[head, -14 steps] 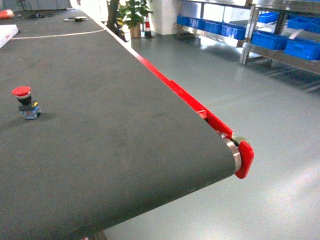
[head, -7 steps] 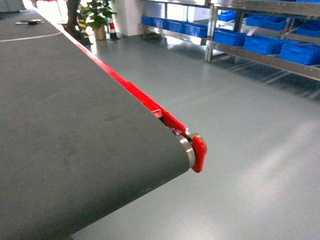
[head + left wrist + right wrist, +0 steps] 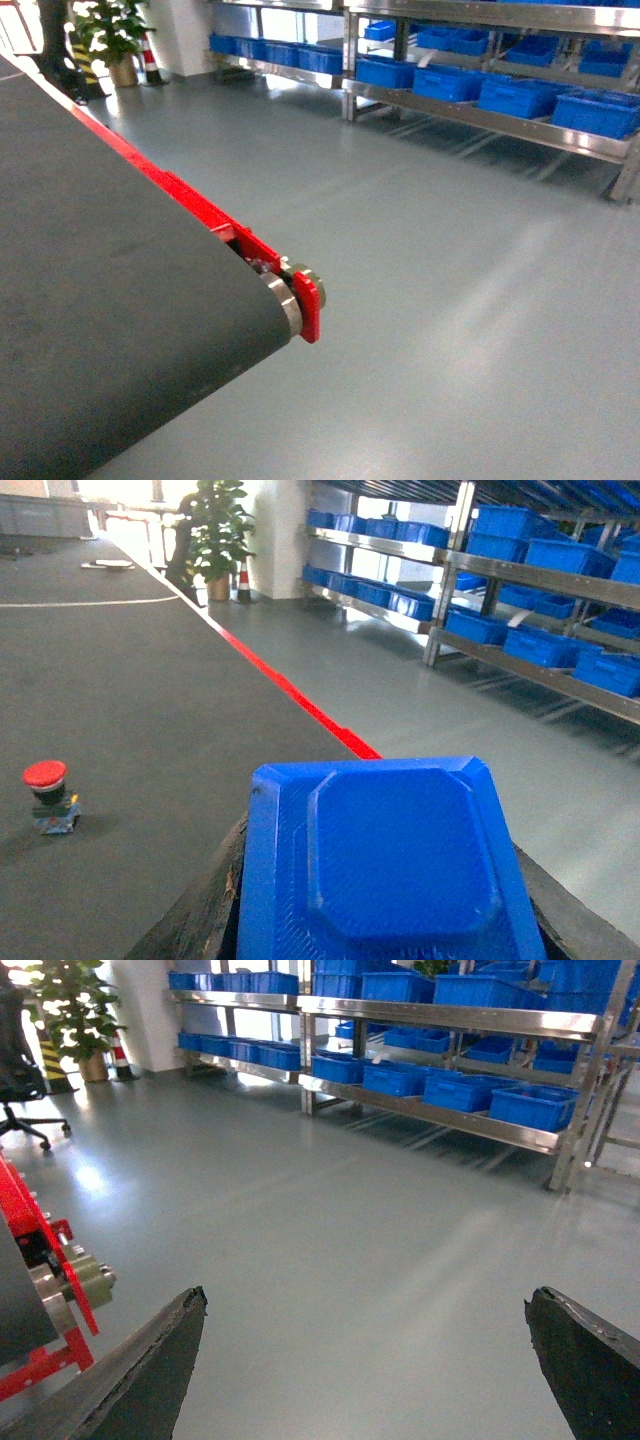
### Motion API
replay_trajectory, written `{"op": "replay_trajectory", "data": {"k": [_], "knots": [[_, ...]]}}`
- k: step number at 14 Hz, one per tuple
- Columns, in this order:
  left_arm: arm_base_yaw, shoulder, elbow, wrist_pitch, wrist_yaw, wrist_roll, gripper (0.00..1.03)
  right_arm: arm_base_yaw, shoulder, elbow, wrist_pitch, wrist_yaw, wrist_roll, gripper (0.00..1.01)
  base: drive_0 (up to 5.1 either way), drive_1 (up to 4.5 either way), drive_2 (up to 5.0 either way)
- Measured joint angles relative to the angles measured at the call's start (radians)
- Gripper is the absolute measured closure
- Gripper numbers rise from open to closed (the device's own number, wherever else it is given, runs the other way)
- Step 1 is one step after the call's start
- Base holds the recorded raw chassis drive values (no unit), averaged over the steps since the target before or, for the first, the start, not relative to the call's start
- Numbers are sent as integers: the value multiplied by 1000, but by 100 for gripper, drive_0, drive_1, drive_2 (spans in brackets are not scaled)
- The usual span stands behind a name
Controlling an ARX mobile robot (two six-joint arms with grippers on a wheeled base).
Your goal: Pick blue part to blue bin on bottom shelf
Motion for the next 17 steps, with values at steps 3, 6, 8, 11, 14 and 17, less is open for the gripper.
{"op": "replay_trajectory", "data": {"k": [3, 6, 8, 11, 14, 17], "knots": [[0, 0, 0, 0, 0, 0, 59, 0, 0, 0, 0, 0, 0, 3, -158, -158, -158], [0, 0, 0, 0, 0, 0, 59, 0, 0, 0, 0, 0, 0, 3, -158, -158, -158], [0, 0, 0, 0, 0, 0, 59, 0, 0, 0, 0, 0, 0, 3, -164, -164, -164], [0, 0, 0, 0, 0, 0, 59, 0, 0, 0, 0, 0, 0, 3, -160, -160, -160], [0, 0, 0, 0, 0, 0, 59, 0, 0, 0, 0, 0, 0, 3, -157, -157, -157], [0, 0, 0, 0, 0, 0, 59, 0, 0, 0, 0, 0, 0, 3, -159, -159, -159]]}}
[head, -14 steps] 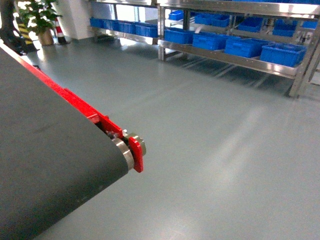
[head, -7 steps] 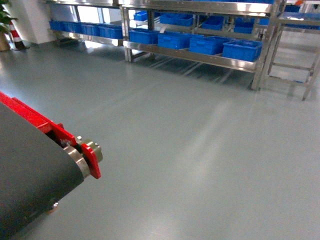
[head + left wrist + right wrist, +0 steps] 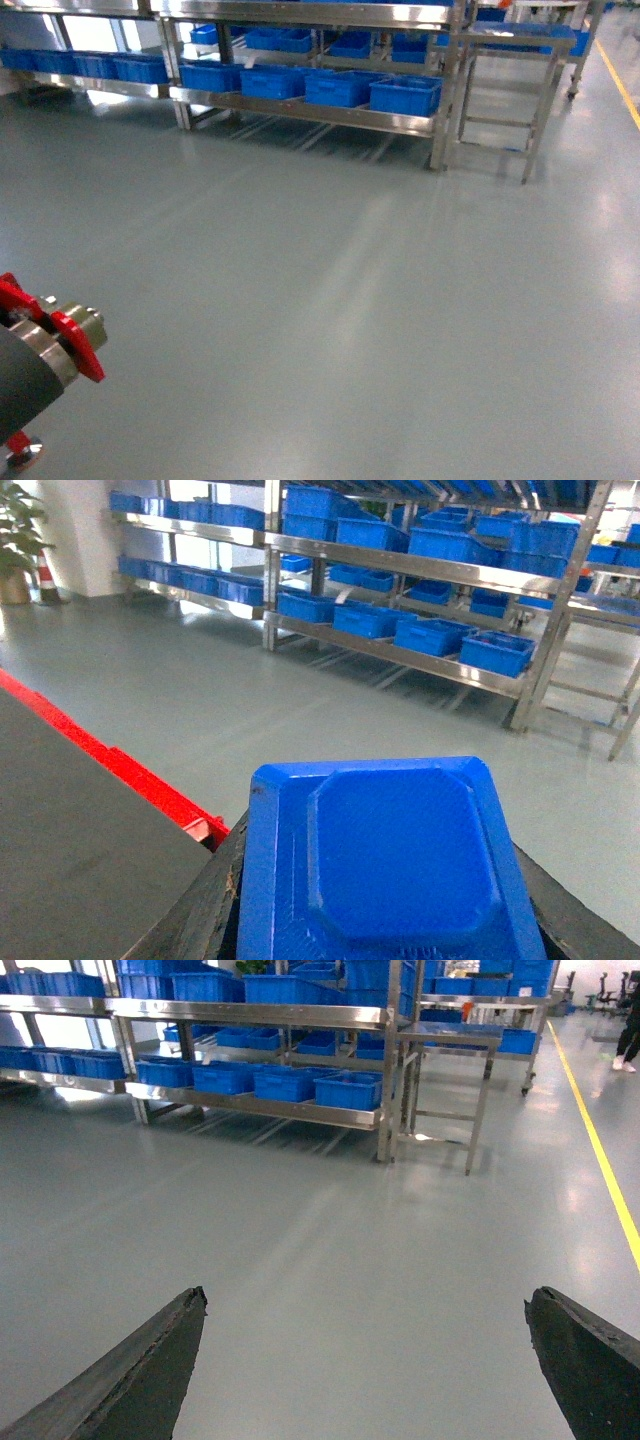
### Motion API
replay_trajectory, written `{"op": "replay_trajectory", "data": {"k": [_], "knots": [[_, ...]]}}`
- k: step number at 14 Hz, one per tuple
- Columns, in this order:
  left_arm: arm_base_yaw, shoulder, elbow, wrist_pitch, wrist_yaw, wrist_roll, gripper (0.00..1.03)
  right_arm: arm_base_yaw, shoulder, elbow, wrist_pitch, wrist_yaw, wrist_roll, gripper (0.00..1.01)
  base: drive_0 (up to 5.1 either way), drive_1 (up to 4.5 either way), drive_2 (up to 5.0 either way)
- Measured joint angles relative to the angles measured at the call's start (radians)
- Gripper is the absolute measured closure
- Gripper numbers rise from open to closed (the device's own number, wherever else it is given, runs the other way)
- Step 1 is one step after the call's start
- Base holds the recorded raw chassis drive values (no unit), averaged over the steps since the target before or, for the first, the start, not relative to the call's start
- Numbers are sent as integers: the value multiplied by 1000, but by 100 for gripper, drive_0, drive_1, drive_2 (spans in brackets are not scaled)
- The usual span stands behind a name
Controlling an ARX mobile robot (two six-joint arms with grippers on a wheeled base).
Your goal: Pick blue part to blue bin on bottom shelf
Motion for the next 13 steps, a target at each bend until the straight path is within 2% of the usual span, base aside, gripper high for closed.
{"op": "replay_trajectory", "data": {"k": [13], "knots": [[0, 0, 0, 0, 0, 0, 60, 0, 0, 0, 0, 0, 0, 3, -161, -161, -161]]}}
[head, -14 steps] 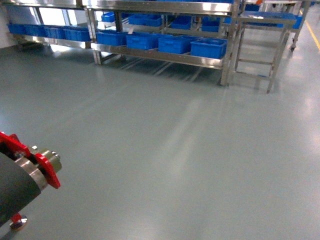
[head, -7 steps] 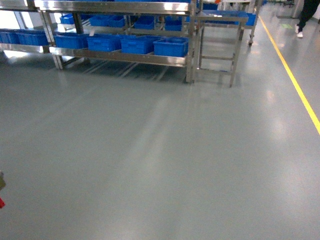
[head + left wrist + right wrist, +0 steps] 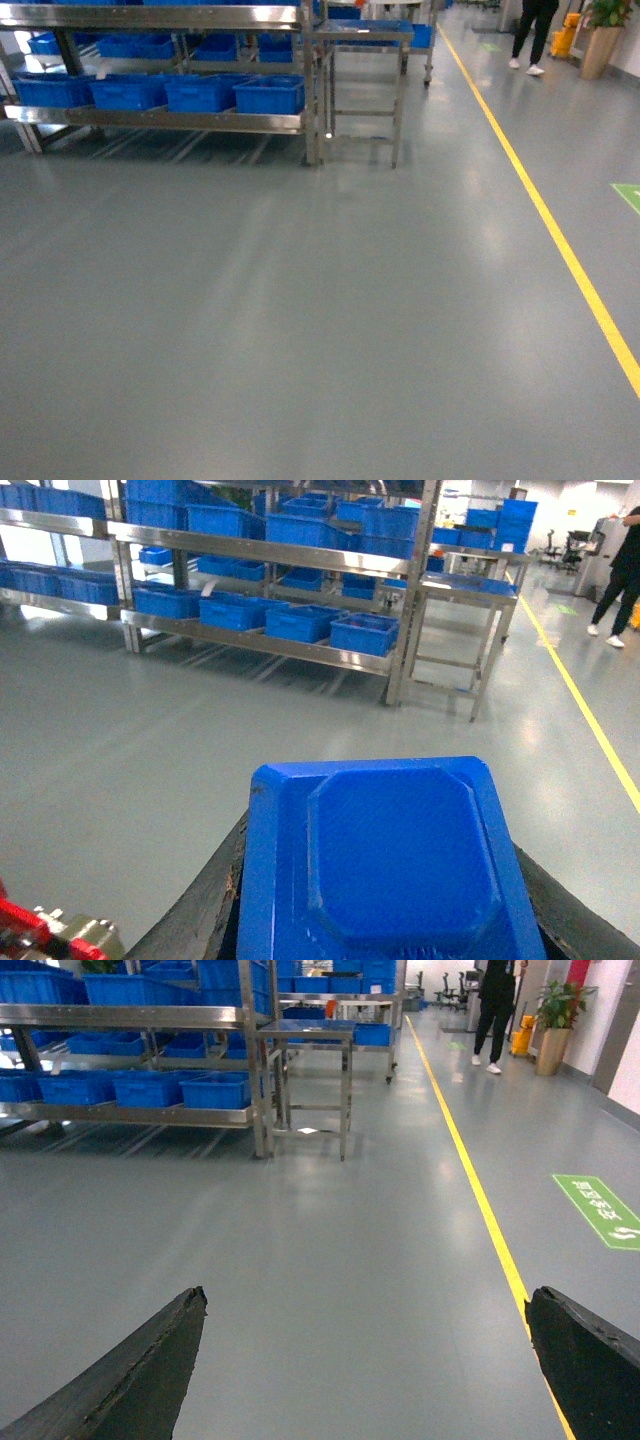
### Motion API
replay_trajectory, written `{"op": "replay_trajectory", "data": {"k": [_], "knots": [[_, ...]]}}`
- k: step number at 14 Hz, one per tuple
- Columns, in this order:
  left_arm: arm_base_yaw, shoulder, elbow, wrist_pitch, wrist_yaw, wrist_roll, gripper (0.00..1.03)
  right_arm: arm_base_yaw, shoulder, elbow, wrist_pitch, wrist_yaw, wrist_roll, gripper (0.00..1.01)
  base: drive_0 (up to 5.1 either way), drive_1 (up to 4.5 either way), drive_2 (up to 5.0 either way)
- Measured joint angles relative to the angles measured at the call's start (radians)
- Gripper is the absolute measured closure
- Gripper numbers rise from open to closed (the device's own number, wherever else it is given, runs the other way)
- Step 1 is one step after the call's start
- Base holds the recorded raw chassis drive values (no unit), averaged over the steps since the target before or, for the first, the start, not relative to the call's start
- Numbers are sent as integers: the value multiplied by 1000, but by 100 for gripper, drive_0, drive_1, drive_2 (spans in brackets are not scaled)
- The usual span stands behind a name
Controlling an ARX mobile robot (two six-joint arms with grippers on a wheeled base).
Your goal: Pick blue part to blue bin on bottom shelf
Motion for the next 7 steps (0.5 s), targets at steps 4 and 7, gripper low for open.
{"op": "replay_trajectory", "data": {"k": [4, 7], "knots": [[0, 0, 0, 0, 0, 0, 60, 0, 0, 0, 0, 0, 0, 3, -161, -161, -161], [-3, 2, 0, 0, 4, 0, 60, 0, 0, 0, -1, 0, 0, 3, -49, 87, -186]]}}
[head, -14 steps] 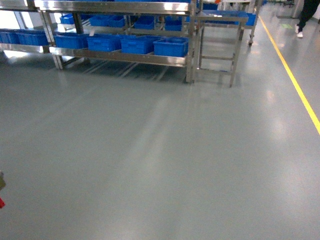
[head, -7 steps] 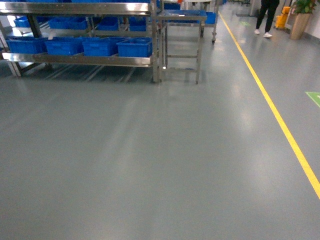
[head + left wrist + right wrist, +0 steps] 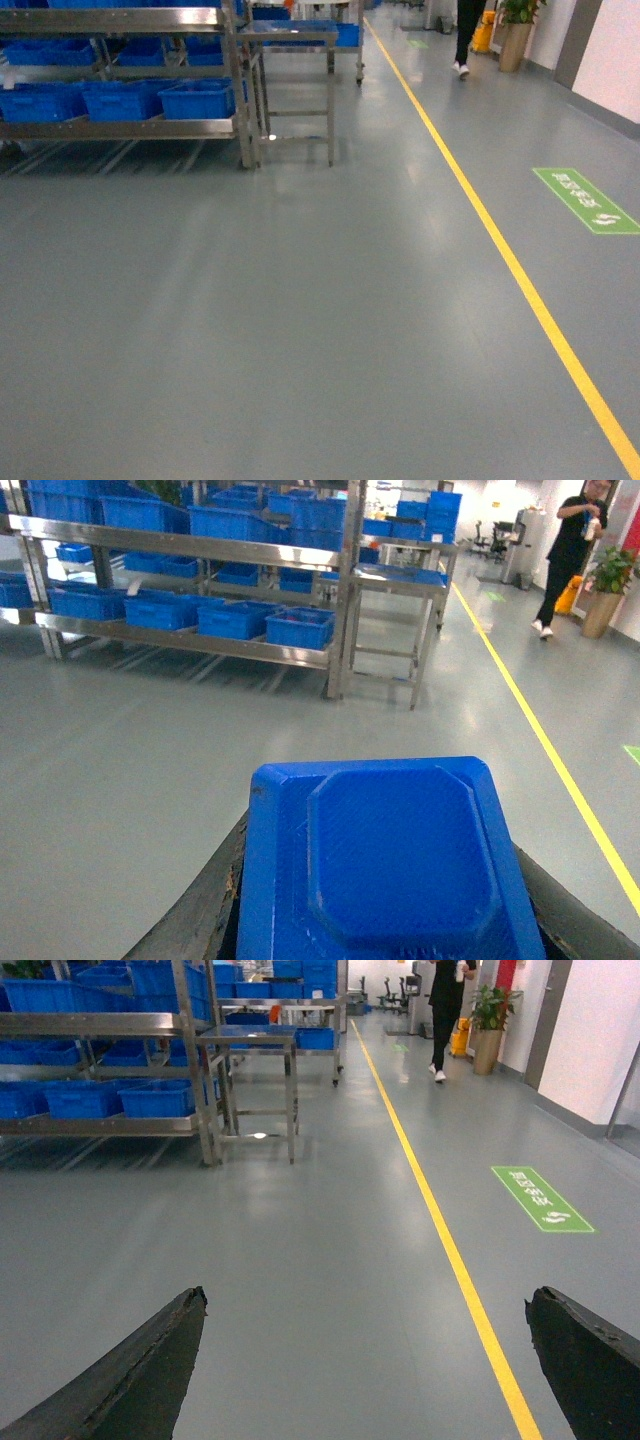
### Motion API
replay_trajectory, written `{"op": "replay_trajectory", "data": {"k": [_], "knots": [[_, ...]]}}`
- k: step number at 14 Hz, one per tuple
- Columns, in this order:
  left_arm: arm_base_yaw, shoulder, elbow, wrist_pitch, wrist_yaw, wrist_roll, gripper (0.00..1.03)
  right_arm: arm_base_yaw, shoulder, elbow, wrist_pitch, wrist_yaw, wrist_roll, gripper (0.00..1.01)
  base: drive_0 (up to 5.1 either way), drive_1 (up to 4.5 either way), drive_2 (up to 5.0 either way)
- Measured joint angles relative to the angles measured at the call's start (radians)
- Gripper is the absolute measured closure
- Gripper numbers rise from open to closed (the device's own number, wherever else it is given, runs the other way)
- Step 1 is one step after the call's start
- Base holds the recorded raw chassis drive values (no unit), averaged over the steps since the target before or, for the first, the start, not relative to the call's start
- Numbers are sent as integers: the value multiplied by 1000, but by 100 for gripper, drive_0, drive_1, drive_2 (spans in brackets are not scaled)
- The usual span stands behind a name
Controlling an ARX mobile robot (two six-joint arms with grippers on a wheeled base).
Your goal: Pick blue part to blue bin on bottom shelf
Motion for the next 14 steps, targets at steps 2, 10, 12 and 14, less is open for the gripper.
{"op": "replay_trajectory", "data": {"k": [2, 10, 12, 14], "knots": [[3, -3, 0, -1, -4, 0, 60, 0, 0, 0, 1, 0, 0, 3, -5, 399, -409], [3, -2, 0, 0, -4, 0, 60, 0, 0, 0, 3, 0, 0, 3, 3, 405, -398], [3, -1, 0, -1, -4, 0, 60, 0, 0, 0, 0, -1, 0, 3, -5, 397, -407], [3, 0, 0, 0, -3, 0, 60, 0, 0, 0, 2, 0, 0, 3, -7, 396, -410]]}}
